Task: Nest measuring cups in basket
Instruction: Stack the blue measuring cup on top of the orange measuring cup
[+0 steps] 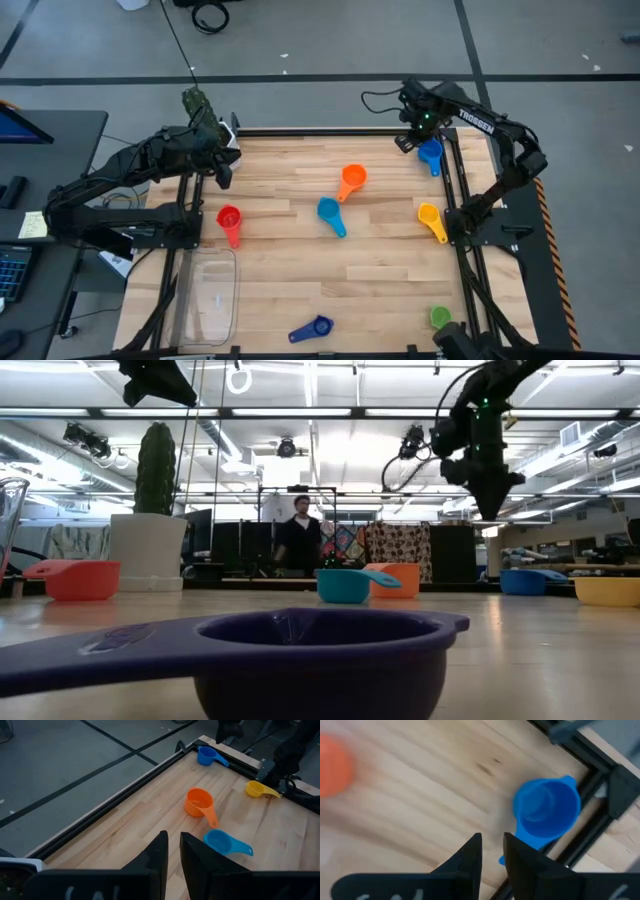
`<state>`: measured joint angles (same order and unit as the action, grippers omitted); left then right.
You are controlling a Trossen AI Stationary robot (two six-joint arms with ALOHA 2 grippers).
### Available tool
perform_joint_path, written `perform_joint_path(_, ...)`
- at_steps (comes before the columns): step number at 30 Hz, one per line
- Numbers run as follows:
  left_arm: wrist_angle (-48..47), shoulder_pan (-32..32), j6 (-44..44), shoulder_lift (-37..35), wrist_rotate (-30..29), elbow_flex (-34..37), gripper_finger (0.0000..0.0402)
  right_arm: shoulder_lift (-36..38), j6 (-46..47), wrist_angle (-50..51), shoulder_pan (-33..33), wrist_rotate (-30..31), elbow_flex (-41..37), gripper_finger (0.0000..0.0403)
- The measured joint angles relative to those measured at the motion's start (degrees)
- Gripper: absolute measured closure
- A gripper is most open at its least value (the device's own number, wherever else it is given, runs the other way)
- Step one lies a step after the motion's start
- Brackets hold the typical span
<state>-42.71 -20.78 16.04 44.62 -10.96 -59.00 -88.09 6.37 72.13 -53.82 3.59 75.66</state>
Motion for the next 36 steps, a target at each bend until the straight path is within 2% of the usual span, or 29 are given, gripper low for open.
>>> perform_joint_path(3,0.01,0.00,0.32,0.00,0.02,0.00,0.0349,0.00,1.13,-3.21,-0.29,3.09,-3.92,0.0307)
perform_joint_path(14,0.10,0.00,0.19,0.00,0.00,0.00,0.0349,0.00,3.07,-13.92,-1.55,5.83,-11.90,0.0301)
perform_joint_path(19,0.08,0.00,0.28,0.00,0.01,0.00,0.0349,0.00,3.07,-14.82,-3.55,7.35,-12.53,0.0301)
perform_joint_path(25,0.05,0.00,0.30,0.00,0.01,0.00,0.0349,-0.48,3.13,-15.55,-4.31,5.75,-12.53,0.0301)
perform_joint_path(32,0.08,0.00,1.93,0.00,0.02,0.00,0.0349,-5.13,4.07,-14.74,-4.34,5.65,-12.57,0.0301)
perform_joint_path(36,0.04,0.00,2.97,0.00,0.04,0.00,0.0349,-7.76,1.52,-15.12,-4.02,6.63,-12.55,0.0301)
